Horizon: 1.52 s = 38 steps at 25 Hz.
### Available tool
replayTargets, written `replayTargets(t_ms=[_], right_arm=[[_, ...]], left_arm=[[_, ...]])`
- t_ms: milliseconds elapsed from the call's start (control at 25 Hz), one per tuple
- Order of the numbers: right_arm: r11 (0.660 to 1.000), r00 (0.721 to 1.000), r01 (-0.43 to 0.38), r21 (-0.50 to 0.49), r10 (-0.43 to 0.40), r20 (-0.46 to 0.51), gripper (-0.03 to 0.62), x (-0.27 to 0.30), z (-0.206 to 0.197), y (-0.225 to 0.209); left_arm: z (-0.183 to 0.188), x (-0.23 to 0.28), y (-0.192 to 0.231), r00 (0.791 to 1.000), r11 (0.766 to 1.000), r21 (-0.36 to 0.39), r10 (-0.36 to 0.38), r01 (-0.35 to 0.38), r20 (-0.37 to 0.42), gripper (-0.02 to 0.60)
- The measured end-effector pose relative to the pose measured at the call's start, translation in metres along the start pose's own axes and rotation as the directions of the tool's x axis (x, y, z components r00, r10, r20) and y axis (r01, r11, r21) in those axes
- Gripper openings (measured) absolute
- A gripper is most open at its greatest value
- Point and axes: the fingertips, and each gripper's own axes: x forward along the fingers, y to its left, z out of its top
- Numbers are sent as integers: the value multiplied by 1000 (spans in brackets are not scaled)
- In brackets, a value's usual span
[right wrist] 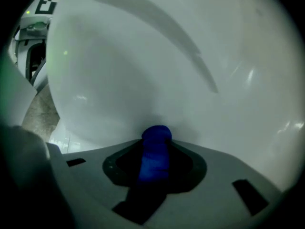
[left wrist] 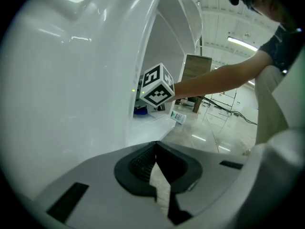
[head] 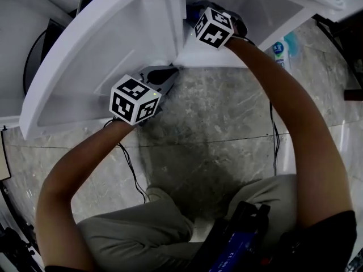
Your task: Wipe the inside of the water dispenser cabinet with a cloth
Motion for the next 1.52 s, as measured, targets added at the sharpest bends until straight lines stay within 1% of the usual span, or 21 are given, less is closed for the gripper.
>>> replayTargets(t_ms=[120,240,400,520,600,680,800,880,960,1080,1200,1280,1400,1520], right_arm=[[1000,1000,2,20,-2,-2,107,3,4,-4],[1000,1000,-13,26,13,14,107,-5,5,5],[998,998,-54,11,54,38,107,-17,7,26],[998,997,-57,-4,57,45,107,-16,7,28],[999,998,-40,-26,41,43,107,-11,6,22],[999,999,-18,-42,19,33,107,-4,4,11],[999,1000,-15,-39,15,19,107,1,4,4],[999,1000,-13,-42,14,26,107,-2,4,7],[998,999,-25,-65,27,31,107,-8,5,16],[993,998,-42,-114,47,44,107,-18,6,31],[992,998,-42,-122,49,48,107,-17,6,33],[993,999,-23,-117,29,44,106,-11,6,26],[992,999,31,-120,-29,18,106,1,2,7],[995,999,38,-94,-40,-20,104,6,2,0]], left_arm=[[0,-1,-1,1000,1000,4,-2,2,5,9],[4,5,-5,1000,1000,21,-15,15,9,8],[7,15,-13,999,999,10,-49,49,11,9],[4,19,-18,998,998,11,-67,67,2,8],[-1,18,-20,997,997,18,-74,74,-12,9],[-6,16,-17,997,997,27,-67,67,-29,9],[-10,10,-9,998,999,21,-43,44,-34,9],[-9,6,-7,999,999,20,-36,37,-30,8],[-8,7,-7,999,999,24,-39,39,-27,8],[-8,11,-9,998,998,21,-54,55,-23,8],[-12,13,-12,997,997,13,-70,70,-27,9],[-15,13,-15,997,997,24,-75,76,-36,8],[-20,11,-15,996,997,14,-77,78,-50,9],[-16,10,-16,996,997,5,-76,77,-46,9]])
